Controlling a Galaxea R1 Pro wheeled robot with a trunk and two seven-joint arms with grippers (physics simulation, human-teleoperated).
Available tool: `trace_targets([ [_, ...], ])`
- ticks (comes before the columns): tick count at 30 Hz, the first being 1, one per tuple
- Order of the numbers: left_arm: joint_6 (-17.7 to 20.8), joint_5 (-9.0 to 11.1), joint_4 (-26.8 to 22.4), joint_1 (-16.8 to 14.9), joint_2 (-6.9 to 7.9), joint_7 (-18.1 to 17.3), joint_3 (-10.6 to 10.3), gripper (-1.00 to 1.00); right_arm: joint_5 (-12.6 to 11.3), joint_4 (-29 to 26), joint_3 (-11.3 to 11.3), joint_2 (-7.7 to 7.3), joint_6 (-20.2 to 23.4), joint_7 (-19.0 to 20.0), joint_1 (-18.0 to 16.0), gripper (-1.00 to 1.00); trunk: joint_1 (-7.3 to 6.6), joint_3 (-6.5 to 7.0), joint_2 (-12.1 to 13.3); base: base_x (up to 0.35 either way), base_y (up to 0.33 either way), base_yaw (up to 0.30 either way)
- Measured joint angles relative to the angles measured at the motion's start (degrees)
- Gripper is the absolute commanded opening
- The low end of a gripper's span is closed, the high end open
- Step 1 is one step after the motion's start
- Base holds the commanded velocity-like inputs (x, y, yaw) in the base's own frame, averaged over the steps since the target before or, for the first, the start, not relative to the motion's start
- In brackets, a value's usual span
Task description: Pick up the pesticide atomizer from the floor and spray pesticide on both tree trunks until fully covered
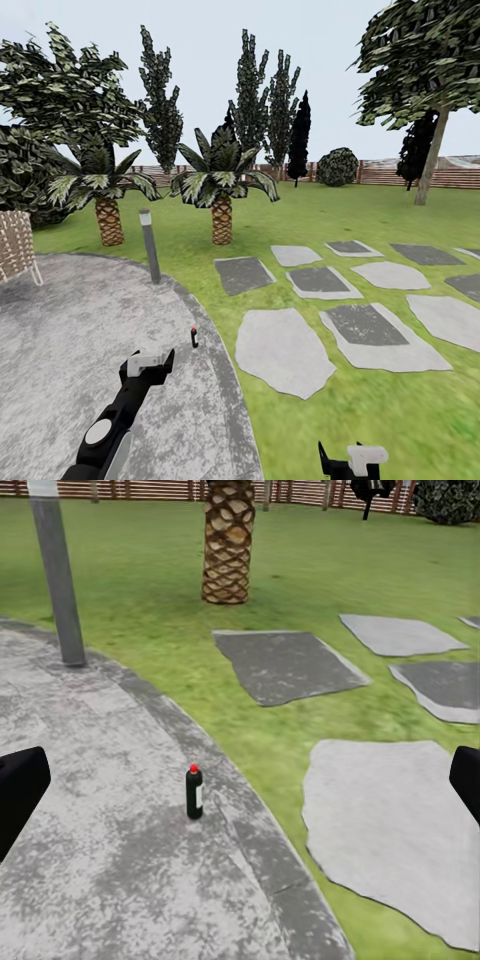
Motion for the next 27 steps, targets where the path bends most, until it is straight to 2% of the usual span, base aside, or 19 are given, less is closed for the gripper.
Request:
trace_targets([
  [10,0.0,0.0,0.0,0.0,0.00,0.0,0.1,1.00,-0.1,-0.1,-0.2,-0.20,0.1,0.0,0.0,1.00,0.00,0.00,0.0,0.066,-0.002,0.000],
  [15,0.0,0.0,0.0,0.0,0.01,0.1,0.1,1.00,-0.6,-0.4,-0.4,-0.50,2.5,0.2,0.0,1.00,0.00,0.00,0.0,0.086,0.024,0.000],
  [18,0.0,0.0,0.0,0.0,0.05,0.1,0.1,1.00,-0.7,-0.7,-0.9,-0.59,10.2,0.1,0.0,1.00,0.00,0.00,0.0,0.251,0.093,0.000],
  [20,-0.1,0.0,0.0,0.0,0.07,0.0,0.2,1.00,-0.5,-2.5,-1.2,-0.62,18.7,0.0,-0.3,1.00,0.00,0.00,0.0,0.192,0.055,0.000],
  [21,-0.2,-0.1,0.0,0.0,0.08,0.2,0.2,1.00,-0.4,-6.4,-1.2,-0.64,27.1,0.0,-2.1,1.00,0.00,0.01,0.0,0.095,0.026,0.000],
  [24,-0.3,-0.2,0.0,-0.5,0.11,0.4,0.2,1.00,-0.3,-10.9,-1.3,-0.63,33.8,-0.1,-5.2,1.00,0.00,0.01,0.0,0.047,0.013,0.000],
  [25,-0.3,-0.2,0.2,-1.6,0.13,0.5,0.2,1.00,-0.2,-12.3,-1.3,-0.60,36.4,-0.1,-7.1,1.00,0.00,0.02,0.0,0.020,0.005,0.000],
  [27,-0.3,-0.1,2.8,-5.9,0.19,0.6,0.2,1.00,0.0,-13.7,-1.3,-0.56,41.3,-0.1,-12.3,1.00,0.00,0.02,0.0,0.010,0.003,0.000],
])
